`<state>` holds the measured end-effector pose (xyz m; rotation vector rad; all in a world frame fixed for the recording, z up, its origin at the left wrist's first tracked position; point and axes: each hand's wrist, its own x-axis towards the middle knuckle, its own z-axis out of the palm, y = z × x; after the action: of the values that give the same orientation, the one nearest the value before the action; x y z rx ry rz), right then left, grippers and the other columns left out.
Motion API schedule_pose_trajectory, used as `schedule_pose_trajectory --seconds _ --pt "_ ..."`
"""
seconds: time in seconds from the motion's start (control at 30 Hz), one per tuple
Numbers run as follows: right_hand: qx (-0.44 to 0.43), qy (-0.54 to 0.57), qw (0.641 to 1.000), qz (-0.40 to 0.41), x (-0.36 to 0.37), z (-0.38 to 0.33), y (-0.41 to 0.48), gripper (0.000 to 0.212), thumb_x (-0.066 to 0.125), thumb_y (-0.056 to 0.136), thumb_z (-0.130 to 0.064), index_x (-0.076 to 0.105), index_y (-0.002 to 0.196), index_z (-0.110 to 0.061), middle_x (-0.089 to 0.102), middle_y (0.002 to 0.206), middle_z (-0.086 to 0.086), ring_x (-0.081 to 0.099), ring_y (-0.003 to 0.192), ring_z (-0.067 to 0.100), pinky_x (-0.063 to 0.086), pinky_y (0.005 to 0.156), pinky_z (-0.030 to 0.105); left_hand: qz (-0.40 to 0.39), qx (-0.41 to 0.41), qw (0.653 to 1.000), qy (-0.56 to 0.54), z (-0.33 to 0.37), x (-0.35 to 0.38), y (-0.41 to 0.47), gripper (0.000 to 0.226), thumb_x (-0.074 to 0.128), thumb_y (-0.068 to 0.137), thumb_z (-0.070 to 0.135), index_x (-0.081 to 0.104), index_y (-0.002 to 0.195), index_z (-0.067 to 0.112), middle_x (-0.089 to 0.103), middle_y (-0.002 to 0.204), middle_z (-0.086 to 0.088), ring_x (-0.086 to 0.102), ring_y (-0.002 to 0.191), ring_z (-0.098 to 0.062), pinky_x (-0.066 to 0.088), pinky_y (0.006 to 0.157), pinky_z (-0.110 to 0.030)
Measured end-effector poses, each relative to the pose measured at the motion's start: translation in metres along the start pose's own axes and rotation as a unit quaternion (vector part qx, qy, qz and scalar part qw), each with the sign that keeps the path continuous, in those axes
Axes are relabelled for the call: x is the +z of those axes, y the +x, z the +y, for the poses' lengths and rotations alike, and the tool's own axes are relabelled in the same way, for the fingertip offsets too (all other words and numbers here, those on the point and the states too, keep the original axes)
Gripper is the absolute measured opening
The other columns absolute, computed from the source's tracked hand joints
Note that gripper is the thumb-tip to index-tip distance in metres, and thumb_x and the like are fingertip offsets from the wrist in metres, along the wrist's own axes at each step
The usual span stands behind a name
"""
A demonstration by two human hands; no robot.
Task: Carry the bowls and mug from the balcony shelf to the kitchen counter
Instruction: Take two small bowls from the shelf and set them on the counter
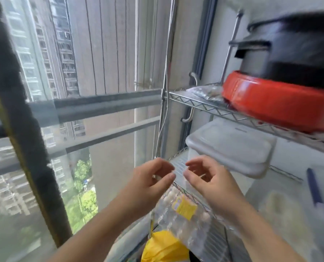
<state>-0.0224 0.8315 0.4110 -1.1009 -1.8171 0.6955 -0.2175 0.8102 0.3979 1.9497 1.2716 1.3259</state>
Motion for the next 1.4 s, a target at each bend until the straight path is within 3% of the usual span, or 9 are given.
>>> schedule_pose_trajectory --seconds 0.27,0.4,0.5,0.67,0.77,0.87,1.07,1.23,1.4 --pt "-0.155 -0.127 0.974 0.102 -0.071 -0.098 0.049 0.024 0.077 0.077 -0.034 0.066 0.098 -0.034 0.069 0.096 -0.019 0.066 0.083 0.003 0.049 0.067 0.013 0.042 0.152 0.987 0.027 0.071 -0.037 0.091 0.024 0.062 0.08 0.042 0.063 0.102 0.031 0.068 0.099 0.014 0.064 0.094 -0.005 0.055 0.078 -0.035" --pt "-0.207 -0.19 0.948 0.15 -0.106 -0.137 0.066 0.026 0.079 0.077 -0.032 0.066 0.099 -0.035 0.066 0.096 -0.026 0.061 0.085 -0.005 0.044 0.071 0.005 0.04 0.204 0.973 0.099 0.099 -0.053 0.131 0.044 0.058 0.079 0.057 0.053 0.118 0.037 0.059 0.116 0.022 0.054 0.106 0.006 0.05 0.092 -0.027" --pt "-0.242 -0.24 0.919 0.197 -0.132 -0.171 0.079 0.031 0.078 0.077 -0.036 0.066 0.104 -0.029 0.065 0.091 -0.021 0.059 0.087 -0.01 0.04 0.072 0.0 0.044 0.221 0.968 0.107 0.129 -0.068 0.167 0.05 0.059 0.077 0.056 0.054 0.12 0.031 0.06 0.12 0.013 0.054 0.109 -0.001 0.047 0.098 -0.031" --pt "-0.28 -0.353 0.85 0.274 -0.174 -0.228 0.104 0.039 0.069 0.076 -0.043 0.065 0.108 -0.021 0.066 0.101 -0.007 0.061 0.088 0.011 0.042 0.07 0.013 0.091 0.283 0.946 0.128 0.188 -0.09 0.226 0.043 0.059 0.083 0.05 0.056 0.119 0.028 0.064 0.119 0.007 0.057 0.108 -0.007 0.048 0.096 -0.032" --pt "-0.292 -0.401 0.805 0.326 -0.197 -0.256 0.117 0.038 0.069 0.077 -0.042 0.063 0.107 -0.019 0.065 0.1 0.0 0.06 0.09 0.019 0.049 0.074 0.03 0.138 0.348 0.914 0.158 0.22 -0.099 0.255 0.037 0.055 0.084 0.048 0.059 0.114 0.026 0.066 0.113 0.006 0.059 0.103 -0.011 0.048 0.089 -0.03" --pt "-0.252 -0.434 0.789 0.355 -0.218 -0.277 0.138 0.04 0.074 0.079 -0.037 0.062 0.11 -0.015 0.063 0.106 0.008 0.059 0.097 0.026 0.049 0.083 0.035 0.172 0.364 0.898 0.174 0.246 -0.104 0.289 0.028 0.058 0.088 0.042 0.061 0.109 0.024 0.067 0.112 0.002 0.059 0.102 -0.018 0.049 0.083 -0.033" --pt "-0.058 -0.49 0.795 0.354 -0.246 -0.299 0.187 0.068 0.067 0.079 -0.055 0.047 0.13 -0.015 0.05 0.132 0.015 0.052 0.119 0.036 0.042 0.096 0.038 0.185 0.238 0.923 0.241 0.279 -0.103 0.356 0.039 0.058 0.082 0.047 0.059 0.111 0.021 0.063 0.112 -0.007 0.052 0.086 -0.021 0.035 0.056 -0.029" --pt "0.056 -0.508 0.774 0.374 -0.258 -0.3 0.221 0.087 0.068 0.071 -0.062 0.04 0.133 -0.009 0.051 0.132 0.018 0.053 0.12 0.037 0.043 0.083 0.036 0.132 0.128 0.949 0.257 0.294 -0.099 0.383 0.081 0.062 0.062 0.076 0.05 0.11 0.012 0.06 0.095 -0.007 0.058 0.083 -0.027 0.043 0.061 -0.031" --pt "0.131 -0.509 0.767 0.368 -0.265 -0.298 0.236 0.094 0.072 0.066 -0.061 0.04 0.134 -0.005 0.057 0.133 0.012 0.056 0.12 0.032 0.042 0.079 0.031 0.059 0.074 0.974 0.205 0.295 -0.09 0.397 0.083 0.063 0.05 0.08 0.063 0.095 0.01 0.069 0.08 -0.007 0.066 0.074 -0.023 0.054 0.067 -0.028"
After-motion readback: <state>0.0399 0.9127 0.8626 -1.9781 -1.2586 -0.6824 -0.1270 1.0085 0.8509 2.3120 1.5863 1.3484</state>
